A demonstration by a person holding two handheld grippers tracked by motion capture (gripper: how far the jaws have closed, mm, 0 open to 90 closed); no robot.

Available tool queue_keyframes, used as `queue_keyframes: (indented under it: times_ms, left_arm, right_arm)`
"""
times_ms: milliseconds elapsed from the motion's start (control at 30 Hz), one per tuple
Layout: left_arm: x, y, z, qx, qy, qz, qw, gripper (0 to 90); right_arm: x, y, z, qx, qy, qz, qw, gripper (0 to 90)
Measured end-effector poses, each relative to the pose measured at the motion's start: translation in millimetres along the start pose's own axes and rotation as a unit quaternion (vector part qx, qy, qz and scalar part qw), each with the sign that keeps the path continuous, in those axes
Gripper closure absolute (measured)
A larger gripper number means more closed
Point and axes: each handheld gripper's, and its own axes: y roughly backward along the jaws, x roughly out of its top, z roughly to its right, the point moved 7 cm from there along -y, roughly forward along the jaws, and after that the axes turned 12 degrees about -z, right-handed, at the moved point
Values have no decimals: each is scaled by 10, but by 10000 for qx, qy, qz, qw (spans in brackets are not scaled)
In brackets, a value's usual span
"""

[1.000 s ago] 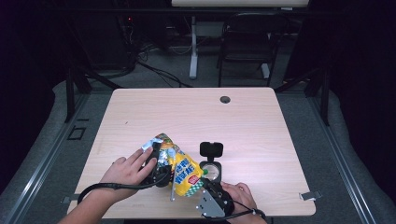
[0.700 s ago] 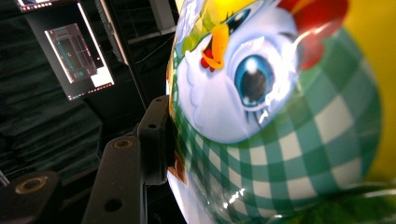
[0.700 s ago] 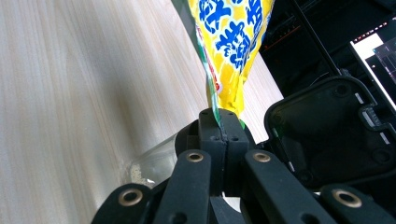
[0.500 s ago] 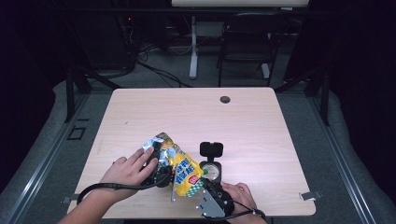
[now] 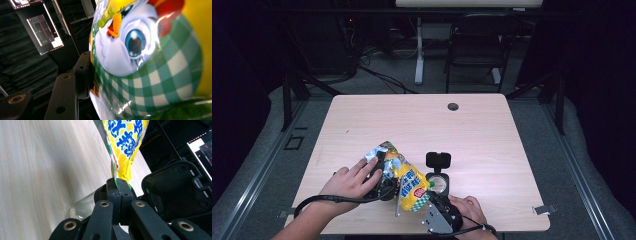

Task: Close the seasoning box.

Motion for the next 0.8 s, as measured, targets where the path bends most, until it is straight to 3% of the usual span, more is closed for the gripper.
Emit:
queue_keyframes:
  times_ms: [800]
  left_arm:
    - [12,25,-32,109,-406,-55,9991,549]
  right_arm:
    - [2,-2,-7,-23,13,10,10000,900]
